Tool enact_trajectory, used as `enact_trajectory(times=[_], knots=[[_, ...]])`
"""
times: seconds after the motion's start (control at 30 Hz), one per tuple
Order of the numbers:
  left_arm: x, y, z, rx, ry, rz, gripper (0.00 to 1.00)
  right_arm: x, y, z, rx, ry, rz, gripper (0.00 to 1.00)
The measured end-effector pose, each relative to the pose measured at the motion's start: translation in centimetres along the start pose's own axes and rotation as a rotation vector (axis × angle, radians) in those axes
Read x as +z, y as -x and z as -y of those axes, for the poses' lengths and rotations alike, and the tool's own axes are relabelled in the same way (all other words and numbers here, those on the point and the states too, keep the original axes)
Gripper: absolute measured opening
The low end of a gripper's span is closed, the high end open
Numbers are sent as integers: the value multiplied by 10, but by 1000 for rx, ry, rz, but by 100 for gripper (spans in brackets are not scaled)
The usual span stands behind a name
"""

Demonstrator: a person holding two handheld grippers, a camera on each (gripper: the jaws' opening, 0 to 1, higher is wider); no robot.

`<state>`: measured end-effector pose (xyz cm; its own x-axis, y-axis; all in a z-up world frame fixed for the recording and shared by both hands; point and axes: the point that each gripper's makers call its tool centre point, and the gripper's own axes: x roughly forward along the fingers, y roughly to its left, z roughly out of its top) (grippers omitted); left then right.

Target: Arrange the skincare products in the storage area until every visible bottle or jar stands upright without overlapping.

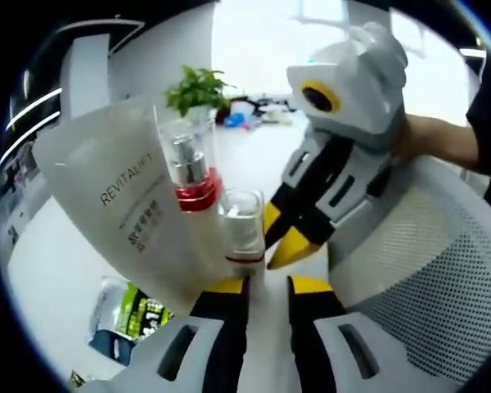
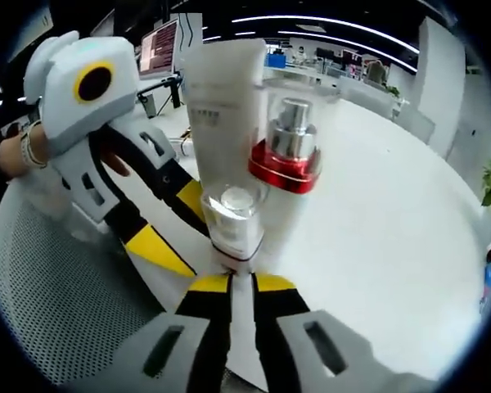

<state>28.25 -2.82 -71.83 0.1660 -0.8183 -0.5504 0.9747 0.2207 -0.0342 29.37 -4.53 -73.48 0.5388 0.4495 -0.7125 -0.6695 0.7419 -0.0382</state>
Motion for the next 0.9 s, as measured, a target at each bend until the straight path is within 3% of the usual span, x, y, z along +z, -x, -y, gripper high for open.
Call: enact_trajectory(times=[0.33, 0.5, 0.67, 0.9], knots=[[-6, 9, -4, 33, -44, -37, 14, 2, 2, 0, -11, 3, 6, 9], [-6, 19, -1, 24, 13, -26, 15, 5, 7, 0, -18, 6, 20, 10], [-8, 37, -2, 56, 20, -15, 15, 9, 12, 1, -29, -3, 36, 10], [-12, 71, -20, 154, 68, 7, 15, 12, 21, 0, -26, -37, 63, 14]])
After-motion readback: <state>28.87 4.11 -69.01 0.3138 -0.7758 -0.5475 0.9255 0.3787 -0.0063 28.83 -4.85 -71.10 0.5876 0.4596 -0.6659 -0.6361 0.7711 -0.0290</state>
